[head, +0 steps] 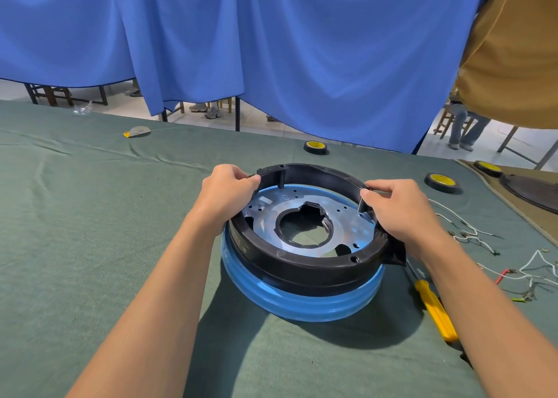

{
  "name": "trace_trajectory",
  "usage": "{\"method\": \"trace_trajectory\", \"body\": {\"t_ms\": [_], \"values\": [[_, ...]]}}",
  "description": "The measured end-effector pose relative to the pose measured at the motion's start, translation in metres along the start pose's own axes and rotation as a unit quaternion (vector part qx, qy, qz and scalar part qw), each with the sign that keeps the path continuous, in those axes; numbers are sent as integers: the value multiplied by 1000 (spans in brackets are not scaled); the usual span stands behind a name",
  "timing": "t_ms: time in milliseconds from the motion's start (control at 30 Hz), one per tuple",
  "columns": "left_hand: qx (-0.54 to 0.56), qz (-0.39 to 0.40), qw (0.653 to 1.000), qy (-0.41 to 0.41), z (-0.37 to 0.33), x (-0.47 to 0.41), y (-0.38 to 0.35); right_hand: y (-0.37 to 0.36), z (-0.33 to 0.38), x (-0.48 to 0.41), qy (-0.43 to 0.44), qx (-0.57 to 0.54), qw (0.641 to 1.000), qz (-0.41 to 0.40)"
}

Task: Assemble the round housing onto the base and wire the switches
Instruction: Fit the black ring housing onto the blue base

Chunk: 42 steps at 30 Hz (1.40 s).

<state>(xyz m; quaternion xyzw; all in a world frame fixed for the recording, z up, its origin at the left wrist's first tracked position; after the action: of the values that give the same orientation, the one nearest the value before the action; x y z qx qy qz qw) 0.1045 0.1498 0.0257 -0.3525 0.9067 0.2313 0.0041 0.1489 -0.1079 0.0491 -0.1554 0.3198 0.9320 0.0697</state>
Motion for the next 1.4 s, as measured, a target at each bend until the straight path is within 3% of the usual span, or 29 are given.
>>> {"method": "trace_trajectory", "body": {"t_ms": [767, 967, 1100, 1167, 1300, 1400], "values": [[-30, 11, 999, -8, -4, 5, 3, -4, -3, 1, -7, 13, 1000, 9], [-66, 20, 998, -16, -10, 9, 4, -4, -6, 2, -50, -13, 998, 23], [-252, -36, 960, -119, -42, 22, 6, -1, -10, 0, -113, -64, 989, 66], [-274, -46, 942, -187, -70, 40, 0, 5, -12, -2, -133, -100, 982, 88], [-317, 90, 910, -252, -102, 96, -39, 18, -20, -2, -144, -61, 978, 141], [-379, 170, 882, -224, -95, 119, -67, 23, -18, 8, -176, -74, 969, 157]]}}
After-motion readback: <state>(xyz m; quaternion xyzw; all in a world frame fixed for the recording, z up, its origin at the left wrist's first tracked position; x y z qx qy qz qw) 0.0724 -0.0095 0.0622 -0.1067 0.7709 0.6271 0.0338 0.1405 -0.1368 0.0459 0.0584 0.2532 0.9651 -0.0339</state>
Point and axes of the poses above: each hand's wrist, its own x-axis away from the middle knuckle, its own y-axis out of the back of the hand, z = x × y, the point moved 3 cm from there along -x, towards the middle knuckle, and after that the axes turned 9 degrees about -z, right-handed, at the moved point
